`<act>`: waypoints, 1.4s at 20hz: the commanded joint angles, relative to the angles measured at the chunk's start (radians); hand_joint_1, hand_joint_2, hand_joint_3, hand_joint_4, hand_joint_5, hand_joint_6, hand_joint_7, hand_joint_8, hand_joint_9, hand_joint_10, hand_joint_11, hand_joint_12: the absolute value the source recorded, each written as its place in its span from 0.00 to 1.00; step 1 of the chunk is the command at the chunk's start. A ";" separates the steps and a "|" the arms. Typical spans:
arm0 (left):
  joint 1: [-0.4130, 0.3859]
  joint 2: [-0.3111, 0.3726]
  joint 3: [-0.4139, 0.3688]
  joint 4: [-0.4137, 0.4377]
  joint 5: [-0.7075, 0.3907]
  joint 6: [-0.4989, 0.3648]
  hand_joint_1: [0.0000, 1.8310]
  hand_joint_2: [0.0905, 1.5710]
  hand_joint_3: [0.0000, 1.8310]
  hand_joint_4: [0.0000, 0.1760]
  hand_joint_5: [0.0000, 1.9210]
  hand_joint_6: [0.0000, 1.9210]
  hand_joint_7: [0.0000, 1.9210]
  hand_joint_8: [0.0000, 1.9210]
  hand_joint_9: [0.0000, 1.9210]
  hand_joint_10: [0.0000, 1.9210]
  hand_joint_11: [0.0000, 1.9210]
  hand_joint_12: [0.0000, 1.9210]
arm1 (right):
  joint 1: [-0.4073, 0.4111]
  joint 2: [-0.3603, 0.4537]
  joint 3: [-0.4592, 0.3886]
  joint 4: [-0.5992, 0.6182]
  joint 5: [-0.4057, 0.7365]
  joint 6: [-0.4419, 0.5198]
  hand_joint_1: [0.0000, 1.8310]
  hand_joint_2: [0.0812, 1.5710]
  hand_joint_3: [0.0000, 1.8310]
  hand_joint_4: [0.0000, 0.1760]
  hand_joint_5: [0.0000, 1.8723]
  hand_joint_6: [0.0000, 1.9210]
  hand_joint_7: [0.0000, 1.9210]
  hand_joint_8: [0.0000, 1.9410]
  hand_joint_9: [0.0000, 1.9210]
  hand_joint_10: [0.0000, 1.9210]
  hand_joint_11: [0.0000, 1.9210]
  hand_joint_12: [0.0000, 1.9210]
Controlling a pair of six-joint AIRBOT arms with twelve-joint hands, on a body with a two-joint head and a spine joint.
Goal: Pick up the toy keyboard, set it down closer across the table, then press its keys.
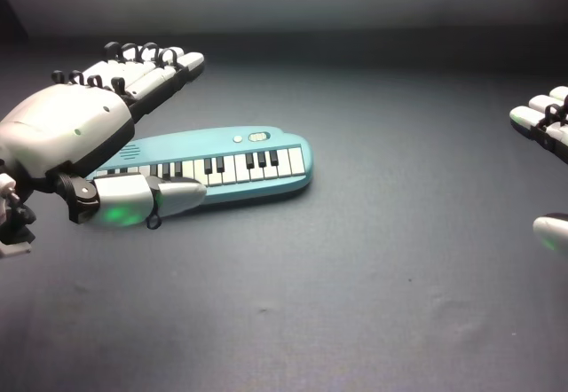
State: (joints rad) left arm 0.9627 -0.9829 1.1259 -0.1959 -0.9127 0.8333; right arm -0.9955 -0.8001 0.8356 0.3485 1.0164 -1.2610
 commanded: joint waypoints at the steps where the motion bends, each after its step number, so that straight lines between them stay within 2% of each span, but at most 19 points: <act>1: -0.014 -0.007 0.007 0.000 -0.121 -0.003 0.30 0.69 0.01 0.09 0.00 0.00 0.00 0.00 0.00 0.00 0.00 0.00 | 0.009 0.002 0.005 -0.005 0.120 -0.002 0.07 0.86 0.00 0.00 0.00 0.00 0.00 0.00 0.00 0.00 0.00 0.00; 3: -0.014 -0.008 0.007 0.000 -0.120 -0.004 0.30 0.70 0.01 0.14 0.00 0.00 0.00 0.00 0.00 0.00 0.00 0.00 | 0.008 0.001 0.005 -0.003 0.121 -0.002 0.07 0.85 0.00 0.00 0.00 0.00 0.00 0.00 0.00 0.00 0.00 0.00; 7: -0.020 -0.020 0.027 -0.010 -0.071 -0.004 0.35 0.68 0.00 0.10 0.00 0.00 0.00 0.00 0.00 0.00 0.00 0.00 | 0.007 0.000 0.004 -0.001 0.120 -0.001 0.08 0.86 0.00 0.01 0.00 0.00 0.00 0.00 0.00 0.00 0.00 0.00; 8: -0.033 -0.032 0.045 -0.012 -0.028 -0.002 0.33 0.67 0.00 0.14 0.00 0.00 0.00 0.00 0.00 0.00 0.00 0.00 | 0.005 0.000 0.004 0.002 0.120 -0.001 0.09 0.85 0.00 0.09 0.00 0.00 0.00 0.00 0.00 0.00 0.00 0.00; 9: -0.046 -0.043 0.062 -0.014 0.009 -0.001 0.34 0.67 0.00 0.09 0.00 0.00 0.00 0.00 0.00 0.00 0.00 0.00 | 0.004 0.000 0.004 0.004 0.120 -0.001 0.10 0.85 0.00 0.13 0.00 0.00 0.00 0.00 0.00 0.00 0.00 0.00; 10: -0.065 -0.059 0.084 -0.016 0.056 0.005 0.34 0.68 0.00 0.09 0.00 0.00 0.00 0.00 0.00 0.00 0.00 0.00 | 0.001 0.000 0.004 0.007 0.120 -0.001 0.10 0.85 0.00 0.11 0.00 0.00 0.00 0.00 0.00 0.00 0.00 0.00; 12: -0.099 -0.087 0.121 -0.041 0.143 0.055 0.35 0.67 0.00 0.22 0.00 0.00 0.00 0.00 0.00 0.00 0.00 0.00 | -0.001 0.000 0.004 0.012 0.121 0.000 0.08 0.86 0.00 0.09 0.00 0.00 0.00 0.00 0.00 0.00 0.00 0.00; 13: -0.109 -0.098 0.136 -0.056 0.173 0.073 0.34 0.65 0.00 0.30 0.00 0.00 0.00 0.00 0.00 0.00 0.00 0.00 | -0.002 0.000 0.004 0.012 0.121 0.000 0.09 0.85 0.00 0.11 0.00 0.00 0.00 0.00 0.00 0.00 0.00 0.00; 14: -0.127 -0.119 0.164 -0.075 0.223 0.091 0.34 0.63 0.00 0.42 0.00 0.00 0.00 0.00 0.00 0.00 0.00 0.00 | -0.003 0.000 0.004 0.013 0.121 0.000 0.09 0.85 0.00 0.07 0.00 0.00 0.00 0.00 0.00 0.00 0.00 0.00; 15: -0.136 -0.131 0.179 -0.087 0.251 0.108 0.35 0.59 0.00 0.50 0.00 0.00 0.00 0.00 0.00 0.00 0.00 0.00 | -0.004 0.000 0.004 0.014 0.121 0.000 0.09 0.85 0.00 0.06 0.00 0.00 0.00 0.00 0.00 0.00 0.00 0.00; 17: -0.158 -0.158 0.211 -0.125 0.314 0.161 0.36 0.57 0.00 0.66 0.00 0.00 0.00 0.00 0.00 0.00 0.00 0.00 | -0.006 0.000 0.004 0.015 0.121 0.001 0.08 0.85 0.00 0.11 0.00 0.00 0.00 0.00 0.00 0.00 0.00 0.00; 19: -0.173 -0.184 0.241 -0.154 0.366 0.198 0.38 0.56 0.00 0.69 0.00 0.00 0.00 0.00 0.00 0.00 0.00 0.00 | -0.008 0.000 0.004 0.015 0.121 0.004 0.08 0.86 0.00 0.09 0.00 0.00 0.00 0.00 0.00 0.00 0.00 0.00; 20: -0.180 -0.195 0.252 -0.174 0.389 0.225 0.38 0.56 0.00 0.70 0.00 0.00 0.00 0.00 0.00 0.00 0.00 0.00 | -0.009 0.000 0.004 0.015 0.121 0.005 0.08 0.86 0.00 0.02 0.00 0.00 0.00 0.00 0.00 0.00 0.00 0.00; 21: -0.185 -0.207 0.264 -0.198 0.412 0.257 0.39 0.55 0.00 0.79 0.00 0.00 0.00 0.00 0.00 0.00 0.00 0.00 | -0.010 0.000 0.004 0.016 0.121 0.006 0.08 0.86 0.00 0.00 0.00 0.00 0.00 0.00 0.00 0.00 0.00 0.00; 23: -0.187 -0.224 0.284 -0.233 0.438 0.283 0.40 0.54 0.00 0.87 0.00 0.00 0.00 0.00 0.00 0.00 0.00 0.00 | -0.011 0.000 0.005 0.016 0.121 0.008 0.09 0.86 0.00 0.00 0.00 0.00 0.00 0.00 0.00 0.00 0.00 0.00; 24: -0.187 -0.235 0.300 -0.242 0.458 0.284 0.41 0.55 0.00 0.88 0.00 0.00 0.00 0.00 0.00 0.00 0.00 0.00 | -0.011 0.000 0.005 0.016 0.121 0.009 0.09 0.86 0.00 0.05 0.00 0.00 0.00 0.00 0.00 0.00 0.00 0.00; 25: -0.187 -0.240 0.306 -0.245 0.466 0.284 0.42 0.56 0.00 0.87 0.00 0.00 0.00 0.00 0.00 0.00 0.00 0.00 | -0.011 0.000 0.005 0.016 0.121 0.010 0.10 0.85 0.00 0.02 0.00 0.00 0.00 0.00 0.00 0.00 0.00 0.00; 26: -0.187 -0.252 0.322 -0.253 0.483 0.284 0.44 0.57 0.00 0.80 0.00 0.00 0.00 0.00 0.00 0.00 0.00 0.00 | -0.012 0.000 0.005 0.016 0.121 0.012 0.11 0.85 0.00 0.00 0.00 0.00 0.00 0.00 0.00 0.00 0.00 0.00; 28: -0.187 -0.264 0.336 -0.260 0.500 0.284 0.49 0.56 0.00 0.60 0.00 0.00 0.00 0.00 0.00 0.00 0.00 0.00 | -0.014 0.000 0.006 0.016 0.121 0.016 0.11 0.85 0.00 0.00 0.00 0.00 0.00 0.00 0.00 0.00 0.00 0.00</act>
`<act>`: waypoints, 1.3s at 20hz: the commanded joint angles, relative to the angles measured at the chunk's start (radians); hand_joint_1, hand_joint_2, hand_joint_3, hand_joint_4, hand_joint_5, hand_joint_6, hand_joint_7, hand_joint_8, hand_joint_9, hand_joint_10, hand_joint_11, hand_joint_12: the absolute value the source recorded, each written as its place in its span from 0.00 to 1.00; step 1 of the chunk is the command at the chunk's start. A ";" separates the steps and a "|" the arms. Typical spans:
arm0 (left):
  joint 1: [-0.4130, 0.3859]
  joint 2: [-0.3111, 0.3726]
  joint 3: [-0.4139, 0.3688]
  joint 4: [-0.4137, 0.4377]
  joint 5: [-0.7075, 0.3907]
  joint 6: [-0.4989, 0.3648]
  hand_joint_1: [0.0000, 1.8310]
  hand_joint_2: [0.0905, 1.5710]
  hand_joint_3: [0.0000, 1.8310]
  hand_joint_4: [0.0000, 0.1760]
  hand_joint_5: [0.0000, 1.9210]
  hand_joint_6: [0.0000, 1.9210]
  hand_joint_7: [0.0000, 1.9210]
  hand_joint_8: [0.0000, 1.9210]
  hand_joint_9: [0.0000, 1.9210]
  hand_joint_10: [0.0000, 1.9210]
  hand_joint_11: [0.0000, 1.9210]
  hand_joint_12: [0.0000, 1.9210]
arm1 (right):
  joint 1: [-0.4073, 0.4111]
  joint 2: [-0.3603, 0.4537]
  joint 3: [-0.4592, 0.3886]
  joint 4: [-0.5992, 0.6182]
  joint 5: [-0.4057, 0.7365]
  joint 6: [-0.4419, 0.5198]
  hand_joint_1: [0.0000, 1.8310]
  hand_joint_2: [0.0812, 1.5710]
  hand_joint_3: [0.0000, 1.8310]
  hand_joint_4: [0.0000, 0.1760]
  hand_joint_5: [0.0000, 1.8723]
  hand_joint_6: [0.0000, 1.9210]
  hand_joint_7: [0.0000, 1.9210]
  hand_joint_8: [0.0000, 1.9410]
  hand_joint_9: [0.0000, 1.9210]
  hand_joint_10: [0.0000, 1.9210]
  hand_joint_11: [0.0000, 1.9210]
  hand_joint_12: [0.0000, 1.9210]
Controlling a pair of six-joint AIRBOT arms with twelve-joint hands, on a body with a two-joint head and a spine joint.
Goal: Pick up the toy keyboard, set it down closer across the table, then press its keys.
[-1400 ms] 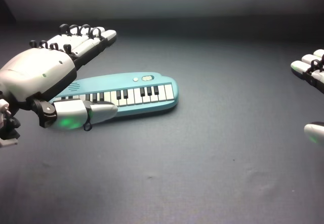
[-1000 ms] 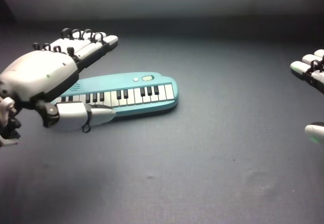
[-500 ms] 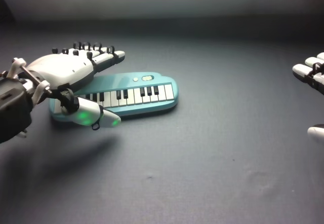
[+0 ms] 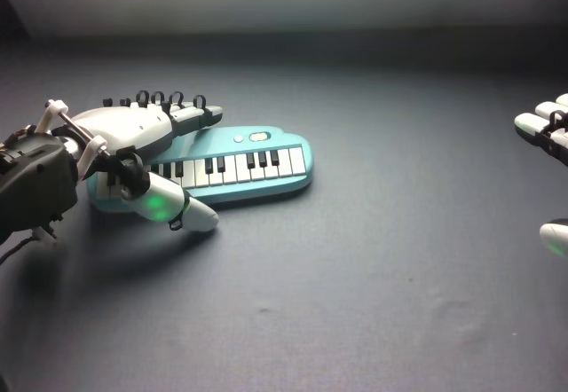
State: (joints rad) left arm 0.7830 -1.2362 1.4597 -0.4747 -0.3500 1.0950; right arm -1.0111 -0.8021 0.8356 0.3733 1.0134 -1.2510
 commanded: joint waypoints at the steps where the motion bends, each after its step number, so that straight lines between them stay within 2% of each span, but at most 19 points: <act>1: -0.007 -0.013 0.005 0.018 -0.059 0.022 0.53 0.58 0.00 0.51 0.00 0.00 0.00 0.00 0.00 0.00 0.03 0.01 | 0.001 0.002 0.006 -0.009 0.124 0.007 0.09 0.85 0.00 0.00 0.00 0.00 0.00 0.00 0.00 0.00 0.00 0.00; 2: -0.007 -0.015 0.006 0.018 -0.057 0.022 0.56 0.60 0.00 0.47 0.00 0.00 0.00 0.00 0.01 0.01 0.01 0.25 | 0.001 0.002 0.006 -0.008 0.124 0.007 0.09 0.85 0.00 0.00 0.00 0.00 0.00 0.00 0.00 0.00 0.00 0.00; 3: -0.007 -0.017 0.007 0.017 -0.056 0.022 0.62 0.67 0.00 0.30 0.05 0.02 0.04 0.01 0.08 0.03 0.00 0.58 | 0.000 0.002 0.006 -0.005 0.125 0.008 0.08 0.85 0.00 0.05 0.00 0.00 0.00 0.00 0.00 0.00 0.00 0.00; 4: -0.007 -0.018 0.008 0.013 -0.056 0.022 0.62 0.67 0.00 0.30 0.05 0.02 0.04 0.01 0.08 0.03 0.00 0.58 | -0.001 0.002 0.006 -0.004 0.125 0.008 0.08 0.85 0.00 0.05 0.00 0.00 0.00 0.00 0.00 0.00 0.00 0.00; 5: -0.007 -0.018 0.008 0.013 -0.057 0.022 0.66 0.69 0.00 0.23 0.12 0.09 0.12 0.01 0.11 0.11 0.00 0.67 | -0.001 0.002 0.006 -0.004 0.125 0.008 0.08 0.85 0.00 0.06 0.00 0.00 0.00 0.00 0.00 0.00 0.00 0.00; 6: -0.007 -0.017 0.007 0.012 -0.059 0.021 0.68 0.70 0.00 0.18 0.11 0.27 0.17 0.03 0.09 0.26 0.00 0.75 | -0.002 0.002 0.006 -0.004 0.125 0.009 0.09 0.85 0.00 0.02 0.00 0.00 0.00 0.00 0.00 0.00 0.00 0.00; 7: -0.007 -0.017 0.004 0.012 -0.064 0.019 0.69 0.70 0.00 0.00 0.09 0.49 0.19 0.16 0.08 0.49 0.00 0.88 | -0.004 0.002 0.006 -0.003 0.125 0.010 0.09 0.85 0.00 0.00 0.00 0.00 0.00 0.00 0.00 0.00 0.00 0.00; 8: -0.007 -0.015 -0.001 0.013 -0.071 0.019 0.75 0.70 0.00 0.00 0.09 0.67 0.15 0.47 0.16 0.69 0.18 0.93 | -0.004 0.002 0.006 -0.003 0.125 0.011 0.07 0.85 0.00 0.05 0.00 0.00 0.00 0.00 0.00 0.00 0.00 0.00; 9: -0.006 -0.012 -0.004 0.014 -0.074 0.019 0.75 0.70 0.00 0.00 0.09 0.67 0.15 0.47 0.16 0.69 0.18 0.93 | -0.004 0.002 0.006 -0.002 0.125 0.011 0.07 0.85 0.00 0.05 0.00 0.00 0.00 0.00 0.00 0.00 0.00 0.00; 10: -0.006 -0.011 -0.006 0.017 -0.076 0.019 0.85 0.73 0.00 0.00 0.10 0.72 0.14 0.51 0.30 0.78 0.26 0.91 | -0.004 0.002 0.006 -0.002 0.126 0.012 0.07 0.85 0.00 0.11 0.00 0.00 0.00 0.00 0.00 0.00 0.00 0.00; 11: -0.006 -0.010 -0.009 0.019 -0.081 0.019 0.87 0.75 0.00 0.00 0.08 0.75 0.13 0.57 0.31 0.82 0.28 0.93 | -0.005 0.002 0.006 -0.002 0.126 0.012 0.07 0.85 0.00 0.15 0.00 0.00 0.00 0.00 0.00 0.00 0.00 0.00; 14: -0.005 0.013 -0.041 0.055 -0.130 -0.006 0.88 0.77 0.00 0.00 0.06 0.77 0.11 0.61 0.30 0.85 0.26 0.95 | -0.006 0.002 0.006 -0.001 0.128 0.014 0.09 0.85 0.00 0.08 0.00 0.00 0.00 0.00 0.00 0.00 0.00 0.00; 15: -0.005 0.033 -0.070 0.105 -0.171 -0.044 0.82 0.71 0.00 0.00 0.05 0.78 0.08 0.73 0.17 0.86 0.22 0.97 | -0.006 0.002 0.006 -0.001 0.130 0.015 0.10 0.85 0.00 0.06 0.00 0.00 0.00 0.00 0.00 0.00 0.00 0.00; 16: -0.005 0.044 -0.087 0.131 -0.198 -0.062 0.80 0.69 0.00 0.00 0.07 0.78 0.11 0.78 0.18 0.86 0.21 0.95 | -0.006 0.002 0.006 -0.001 0.131 0.015 0.10 0.86 0.00 0.00 0.00 0.00 0.00 0.00 0.00 0.00 0.00 0.00; 21: -0.009 0.082 -0.158 0.329 -0.327 -0.229 0.71 0.67 0.00 0.00 0.02 0.85 0.04 0.81 0.07 0.89 0.07 1.00 | -0.006 0.002 0.006 -0.001 0.138 0.021 0.11 0.86 0.00 0.00 0.00 0.00 0.00 0.00 0.00 0.00 0.00 0.00; 22: -0.019 0.082 -0.168 0.385 -0.343 -0.270 0.68 0.71 0.01 0.00 0.01 0.89 0.07 0.84 0.12 0.94 0.16 1.00 | -0.006 0.002 0.006 -0.001 0.144 0.024 0.11 0.86 0.00 0.00 0.00 0.00 0.00 0.00 0.00 0.00 0.00 0.00; 24: -0.041 0.065 -0.173 0.452 -0.338 -0.310 0.72 0.72 0.01 0.00 0.01 0.91 0.06 0.88 0.12 0.99 0.19 1.00 | -0.006 0.004 0.003 -0.006 0.156 0.032 0.10 0.86 0.00 0.03 0.00 0.00 0.00 0.00 0.00 0.00 0.00 0.00; 25: -0.058 0.042 -0.167 0.486 -0.327 -0.331 0.69 0.71 0.00 0.00 0.00 0.89 0.04 0.83 0.07 0.90 0.08 0.98 | -0.006 0.009 -0.004 -0.013 0.168 0.034 0.05 0.87 0.00 0.04 0.00 0.00 0.00 0.00 0.00 0.00 0.00 0.00; 26: -0.078 0.019 -0.157 0.522 -0.311 -0.352 0.67 0.70 0.00 0.00 0.00 0.88 0.04 0.77 0.06 0.82 0.03 0.92 | -0.006 0.016 -0.012 -0.017 0.184 0.034 0.01 0.86 0.00 0.12 0.00 0.00 0.00 0.00 0.00 0.00 0.00 0.00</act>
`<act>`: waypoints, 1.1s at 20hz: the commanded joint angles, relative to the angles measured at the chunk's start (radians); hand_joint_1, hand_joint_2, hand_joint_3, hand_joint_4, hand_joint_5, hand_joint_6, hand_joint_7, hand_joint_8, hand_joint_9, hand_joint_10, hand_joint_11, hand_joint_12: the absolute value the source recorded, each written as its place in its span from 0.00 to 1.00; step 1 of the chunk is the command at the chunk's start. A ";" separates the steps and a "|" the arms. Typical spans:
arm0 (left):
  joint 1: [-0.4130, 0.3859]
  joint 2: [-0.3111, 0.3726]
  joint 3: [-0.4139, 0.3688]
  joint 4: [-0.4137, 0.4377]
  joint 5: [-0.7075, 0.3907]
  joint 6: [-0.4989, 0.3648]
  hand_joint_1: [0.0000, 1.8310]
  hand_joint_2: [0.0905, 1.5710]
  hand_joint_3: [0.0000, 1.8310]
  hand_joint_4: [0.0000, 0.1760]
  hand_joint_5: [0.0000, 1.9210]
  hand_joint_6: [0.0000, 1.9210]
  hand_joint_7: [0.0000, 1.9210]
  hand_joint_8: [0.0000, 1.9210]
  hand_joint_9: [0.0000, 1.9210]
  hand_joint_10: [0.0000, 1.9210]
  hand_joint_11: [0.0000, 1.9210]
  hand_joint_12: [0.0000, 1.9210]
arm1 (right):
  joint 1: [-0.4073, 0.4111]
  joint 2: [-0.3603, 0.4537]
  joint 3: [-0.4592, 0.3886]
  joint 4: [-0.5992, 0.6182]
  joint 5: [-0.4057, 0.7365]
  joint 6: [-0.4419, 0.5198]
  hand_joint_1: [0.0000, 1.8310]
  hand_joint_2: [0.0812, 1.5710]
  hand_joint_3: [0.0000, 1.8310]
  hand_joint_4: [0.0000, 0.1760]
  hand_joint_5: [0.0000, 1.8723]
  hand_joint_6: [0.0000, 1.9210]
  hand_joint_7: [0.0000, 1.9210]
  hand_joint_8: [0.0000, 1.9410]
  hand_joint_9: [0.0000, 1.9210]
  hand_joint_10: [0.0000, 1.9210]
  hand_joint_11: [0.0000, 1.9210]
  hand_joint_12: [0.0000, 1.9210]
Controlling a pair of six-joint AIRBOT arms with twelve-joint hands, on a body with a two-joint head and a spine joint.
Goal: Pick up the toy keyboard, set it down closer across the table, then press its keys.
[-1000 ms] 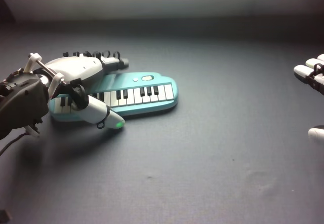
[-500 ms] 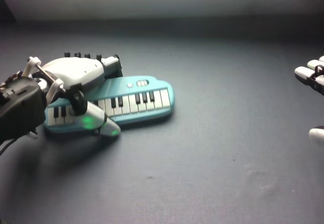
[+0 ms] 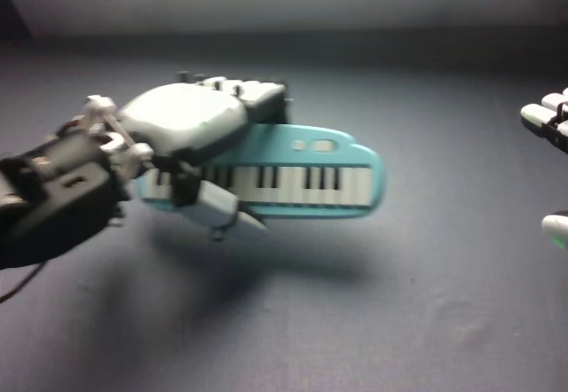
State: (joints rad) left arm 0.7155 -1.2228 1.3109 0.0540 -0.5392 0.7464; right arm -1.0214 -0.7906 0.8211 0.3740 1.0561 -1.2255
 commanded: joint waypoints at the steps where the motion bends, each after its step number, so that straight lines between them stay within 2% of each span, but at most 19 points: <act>1: -0.030 -0.030 0.006 0.031 -0.107 -0.032 0.73 0.70 0.00 0.00 0.03 0.86 0.05 0.77 0.08 0.82 0.04 0.90 | 0.004 0.010 -0.004 -0.027 0.160 0.014 0.00 0.85 0.00 0.14 0.00 0.00 0.00 0.00 0.00 0.00 0.00 0.00; 2: -0.046 -0.057 0.020 0.060 -0.097 -0.057 0.76 0.70 0.00 0.00 0.06 0.81 0.08 0.76 0.12 0.82 0.11 0.92 | 0.003 0.013 -0.007 -0.037 0.171 0.021 0.00 0.83 0.00 0.10 0.00 0.00 0.00 0.00 0.00 0.00 0.00 0.00; 4: -0.068 -0.108 0.040 0.089 -0.068 -0.073 0.77 0.68 0.00 0.00 0.05 0.80 0.08 0.78 0.12 0.84 0.14 0.93 | 0.003 0.014 -0.008 -0.053 0.182 0.033 0.00 0.83 0.00 0.11 0.00 0.00 0.00 0.00 0.00 0.00 0.00 0.00; 5: -0.077 -0.134 0.053 0.101 -0.052 -0.081 0.72 0.70 0.00 0.01 0.06 0.75 0.07 0.72 0.10 0.81 0.15 0.93 | 0.003 0.015 -0.008 -0.059 0.188 0.036 0.00 0.84 0.00 0.16 0.00 0.00 0.00 0.00 0.00 0.00 0.00 0.00; 6: -0.083 -0.159 0.070 0.105 -0.031 -0.092 0.72 0.70 0.00 0.01 0.06 0.75 0.07 0.72 0.10 0.81 0.15 0.93 | 0.003 0.015 -0.008 -0.065 0.194 0.044 0.00 0.84 0.00 0.16 0.00 0.00 0.00 0.00 0.00 0.00 0.00 0.00; 7: -0.091 -0.186 0.090 0.111 -0.012 -0.105 0.69 0.70 0.00 0.00 0.09 0.65 0.09 0.63 0.10 0.76 0.12 0.92 | 0.003 0.015 -0.009 -0.076 0.201 0.053 0.00 0.84 0.00 0.25 0.00 0.00 0.00 0.00 0.00 0.00 0.00 0.00; 8: -0.098 -0.213 0.109 0.119 0.011 -0.115 0.66 0.69 0.00 0.00 0.12 0.61 0.10 0.63 0.11 0.76 0.12 0.92 | 0.003 0.015 -0.011 -0.084 0.207 0.057 0.00 0.84 0.00 0.20 0.00 0.00 0.00 0.00 0.00 0.00 0.00 0.00; 10: -0.110 -0.262 0.138 0.132 0.056 -0.115 0.65 0.69 0.00 0.00 0.13 0.59 0.12 0.63 0.12 0.77 0.14 0.93 | 0.007 0.015 -0.012 -0.096 0.211 0.061 0.00 0.84 0.00 0.22 0.00 0.00 0.00 0.00 0.00 0.00 0.00 0.00; 11: -0.114 -0.278 0.147 0.133 0.066 -0.115 0.59 0.69 0.00 0.00 0.15 0.39 0.13 0.48 0.10 0.68 0.10 0.87 | 0.008 0.015 -0.011 -0.098 0.211 0.061 0.00 0.84 0.00 0.18 0.00 0.00 0.00 0.00 0.00 0.00 0.00 0.00; 12: -0.116 -0.295 0.154 0.139 0.078 -0.115 0.56 0.71 0.00 0.00 0.16 0.27 0.14 0.32 0.11 0.51 0.07 0.80 | 0.010 0.015 -0.011 -0.099 0.211 0.061 0.00 0.85 0.00 0.17 0.00 0.00 0.00 0.00 0.00 0.00 0.00 0.00; 13: -0.123 -0.307 0.157 0.156 0.094 -0.115 0.53 0.72 0.00 0.00 0.14 0.13 0.15 0.13 0.12 0.29 0.01 0.69 | 0.011 0.015 -0.011 -0.100 0.211 0.061 0.00 0.85 0.00 0.13 0.00 0.00 0.00 0.00 0.00 0.00 0.00 0.00; 14: -0.125 -0.314 0.158 0.164 0.099 -0.115 0.53 0.72 0.00 0.00 0.14 0.13 0.15 0.13 0.12 0.29 0.01 0.69 | 0.011 0.015 -0.011 -0.100 0.211 0.062 0.00 0.85 0.00 0.13 0.00 0.00 0.00 0.00 0.00 0.00 0.00 0.00; 15: -0.127 -0.324 0.160 0.174 0.106 -0.116 0.51 0.72 0.00 0.00 0.12 0.05 0.13 0.04 0.11 0.13 0.00 0.57 | 0.011 0.015 -0.011 -0.100 0.211 0.063 0.00 0.84 0.00 0.19 0.00 0.00 0.00 0.00 0.00 0.00 0.00 0.00; 16: -0.128 -0.328 0.160 0.180 0.106 -0.116 0.48 0.70 0.00 0.20 0.06 0.00 0.05 0.00 0.04 0.01 0.00 0.39 | 0.012 0.015 -0.011 -0.101 0.211 0.064 0.00 0.84 0.00 0.16 0.00 0.00 0.00 0.00 0.00 0.00 0.00 0.00; 17: -0.128 -0.331 0.159 0.188 0.106 -0.120 0.48 0.70 0.00 0.20 0.06 0.00 0.05 0.00 0.04 0.01 0.00 0.39 | 0.012 0.015 -0.011 -0.102 0.211 0.065 0.00 0.84 0.00 0.16 0.00 0.00 0.00 0.00 0.00 0.00 0.00 0.00; 18: -0.128 -0.331 0.156 0.192 0.105 -0.121 0.44 0.66 0.00 0.48 0.00 0.00 0.00 0.00 0.00 0.00 0.00 0.03 | 0.012 0.015 -0.011 -0.102 0.211 0.067 0.00 0.84 0.00 0.15 0.00 0.00 0.00 0.00 0.00 0.00 0.00 0.00; 19: -0.129 -0.328 0.153 0.192 0.099 -0.122 0.41 0.65 0.00 0.54 0.00 0.00 0.00 0.00 0.00 0.00 0.00 0.01 | 0.012 0.015 -0.011 -0.103 0.211 0.068 0.00 0.84 0.00 0.15 0.00 0.00 0.00 0.00 0.00 0.00 0.00 0.00; 21: -0.128 -0.308 0.139 0.193 0.081 -0.125 0.35 0.64 0.00 0.77 0.00 0.00 0.00 0.00 0.00 0.00 0.00 0.00 | 0.011 0.015 -0.011 -0.105 0.211 0.075 0.00 0.84 0.00 0.19 0.00 0.00 0.00 0.00 0.00 0.00 0.00 0.00; 22: -0.124 -0.296 0.128 0.196 0.063 -0.125 0.34 0.62 0.00 0.82 0.00 0.00 0.00 0.00 0.00 0.00 0.00 0.00 | 0.009 0.015 -0.011 -0.105 0.211 0.078 0.00 0.84 0.00 0.16 0.00 0.00 0.00 0.00 0.00 0.00 0.00 0.00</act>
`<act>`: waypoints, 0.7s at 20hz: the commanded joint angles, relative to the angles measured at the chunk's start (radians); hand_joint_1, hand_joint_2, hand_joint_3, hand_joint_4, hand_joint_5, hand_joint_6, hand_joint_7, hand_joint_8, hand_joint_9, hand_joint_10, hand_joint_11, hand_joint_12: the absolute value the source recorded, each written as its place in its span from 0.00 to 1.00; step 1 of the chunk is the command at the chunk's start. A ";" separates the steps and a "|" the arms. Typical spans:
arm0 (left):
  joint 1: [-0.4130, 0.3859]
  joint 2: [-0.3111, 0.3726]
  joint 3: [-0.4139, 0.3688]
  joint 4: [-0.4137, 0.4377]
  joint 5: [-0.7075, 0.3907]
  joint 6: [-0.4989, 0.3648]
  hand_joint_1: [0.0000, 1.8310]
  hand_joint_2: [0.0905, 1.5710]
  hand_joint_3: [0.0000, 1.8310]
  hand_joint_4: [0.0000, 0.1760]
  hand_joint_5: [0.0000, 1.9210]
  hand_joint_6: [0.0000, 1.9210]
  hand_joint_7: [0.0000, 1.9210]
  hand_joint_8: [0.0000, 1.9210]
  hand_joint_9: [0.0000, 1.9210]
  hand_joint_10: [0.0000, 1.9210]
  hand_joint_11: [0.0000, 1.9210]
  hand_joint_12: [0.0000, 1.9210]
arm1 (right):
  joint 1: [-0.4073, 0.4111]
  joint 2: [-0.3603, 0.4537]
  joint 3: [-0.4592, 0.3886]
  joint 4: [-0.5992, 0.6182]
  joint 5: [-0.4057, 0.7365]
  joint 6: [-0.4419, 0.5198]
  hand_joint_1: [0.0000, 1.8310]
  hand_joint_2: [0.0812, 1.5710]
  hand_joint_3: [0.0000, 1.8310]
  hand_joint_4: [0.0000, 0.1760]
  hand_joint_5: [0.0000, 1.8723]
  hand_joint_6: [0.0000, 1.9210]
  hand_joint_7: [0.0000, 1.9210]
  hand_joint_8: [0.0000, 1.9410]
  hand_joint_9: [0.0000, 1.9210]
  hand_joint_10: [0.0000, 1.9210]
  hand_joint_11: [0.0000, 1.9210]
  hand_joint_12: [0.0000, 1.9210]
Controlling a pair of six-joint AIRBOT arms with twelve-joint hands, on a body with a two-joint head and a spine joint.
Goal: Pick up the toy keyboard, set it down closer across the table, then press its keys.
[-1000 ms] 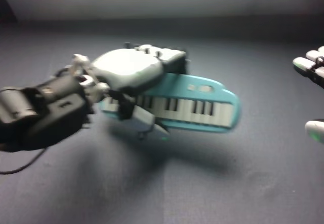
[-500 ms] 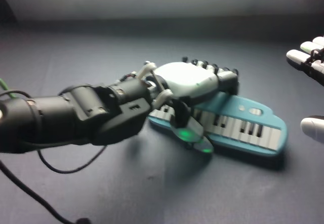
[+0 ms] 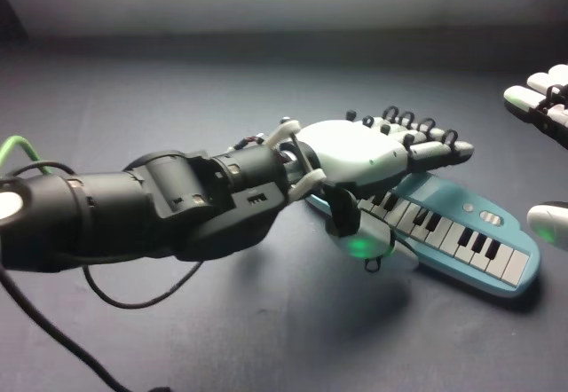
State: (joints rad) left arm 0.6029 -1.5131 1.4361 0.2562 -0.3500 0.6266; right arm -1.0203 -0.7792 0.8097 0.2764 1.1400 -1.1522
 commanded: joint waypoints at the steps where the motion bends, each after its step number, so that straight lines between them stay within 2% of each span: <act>1: -0.008 0.009 -0.010 0.000 -0.147 -0.006 0.33 0.61 0.00 0.85 0.00 0.00 0.00 0.00 0.00 0.00 0.00 0.00 | 0.006 0.003 0.000 -0.008 0.127 0.007 0.00 0.84 0.00 0.17 0.00 0.00 0.00 0.00 0.00 0.00 0.00 0.00; 2: -0.005 0.036 -0.033 0.012 -0.177 -0.013 0.32 0.61 0.00 0.89 0.00 0.00 0.00 0.00 0.00 0.00 0.00 0.00 | 0.003 0.003 -0.001 -0.009 0.127 0.015 0.00 0.84 0.00 0.24 0.00 0.00 0.00 0.00 0.00 0.00 0.00 0.00; 4: 0.003 0.091 -0.067 0.020 -0.223 -0.016 0.29 0.62 0.00 0.89 0.00 0.00 0.00 0.00 0.00 0.00 0.00 0.00 | -0.001 0.003 -0.002 -0.013 0.127 0.022 0.00 0.84 0.00 0.26 0.00 0.00 0.00 0.00 0.00 0.00 0.00 0.00; 5: 0.010 0.135 -0.093 0.020 -0.260 -0.019 0.22 0.63 0.00 0.80 0.00 0.00 0.00 0.00 0.00 0.00 0.00 0.00 | -0.008 0.003 -0.002 -0.014 0.126 0.029 0.00 0.85 0.00 0.25 0.00 0.00 0.00 0.00 0.00 0.00 0.00 0.00; 6: 0.019 0.177 -0.113 0.018 -0.299 -0.032 0.11 0.70 0.02 0.51 0.00 0.00 0.00 0.00 0.00 0.00 0.00 0.00 | -0.013 0.003 -0.002 -0.014 0.120 0.031 0.00 0.86 0.00 0.22 0.00 0.00 0.00 0.00 0.00 0.00 0.00 0.00; 8: 0.054 0.266 -0.142 -0.023 -0.376 -0.044 0.01 0.85 0.01 0.29 0.01 0.00 0.00 0.00 0.00 0.00 0.00 0.00 | -0.016 -0.002 0.000 -0.018 0.089 0.031 0.00 0.86 0.01 0.25 0.00 0.00 0.00 0.00 0.00 0.00 0.00 0.00; 9: 0.081 0.312 -0.161 -0.081 -0.430 -0.025 0.04 0.88 0.01 0.28 0.02 0.00 0.00 0.00 0.00 0.00 0.00 0.00 | -0.015 -0.011 0.008 -0.021 0.057 0.031 0.00 0.87 0.01 0.21 0.00 0.00 0.00 0.00 0.00 0.00 0.00 0.00; 10: 0.121 0.358 -0.181 -0.156 -0.496 -0.002 0.09 0.94 0.01 0.01 0.05 0.01 0.00 0.00 0.00 0.00 0.00 0.00 | -0.012 -0.027 0.023 -0.022 0.014 0.031 0.00 0.87 0.01 0.09 0.00 0.00 0.00 0.00 0.00 0.00 0.00 0.00; 11: 0.137 0.371 -0.186 -0.184 -0.519 0.010 0.09 0.94 0.01 0.01 0.05 0.01 0.00 0.00 0.00 0.00 0.00 0.00 | -0.009 -0.031 0.027 -0.022 -0.004 0.031 0.00 0.87 0.01 0.09 0.00 0.00 0.00 0.00 0.00 0.00 0.00 0.00; 12: 0.153 0.387 -0.192 -0.218 -0.549 0.023 0.10 0.95 0.01 0.00 0.05 0.00 0.00 0.00 0.00 0.00 0.00 0.00 | -0.002 -0.040 0.035 -0.024 -0.029 0.030 0.00 0.87 0.01 0.04 0.00 0.00 0.00 0.00 0.00 0.00 0.00 0.00; 13: 0.184 0.408 -0.200 -0.276 -0.592 0.040 0.14 0.95 0.00 0.05 0.05 0.01 0.00 0.00 0.00 0.00 0.00 0.00 | 0.014 -0.063 0.055 -0.025 -0.085 0.027 0.00 0.88 0.01 0.06 0.00 0.00 0.00 0.00 0.00 0.00 0.00 0.00; 14: 0.209 0.423 -0.206 -0.317 -0.624 0.045 0.22 0.95 0.00 0.00 0.08 0.01 0.00 0.00 0.00 0.00 0.00 0.00 | 0.029 -0.083 0.075 -0.027 -0.129 0.023 0.00 0.89 0.01 0.00 0.02 0.01 0.00 0.00 0.00 0.00 0.00 0.00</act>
State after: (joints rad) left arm 0.8181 -1.0935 1.2304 -0.0528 -0.8116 0.6724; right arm -1.0023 -0.8619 0.8791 0.2546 0.9371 -1.1263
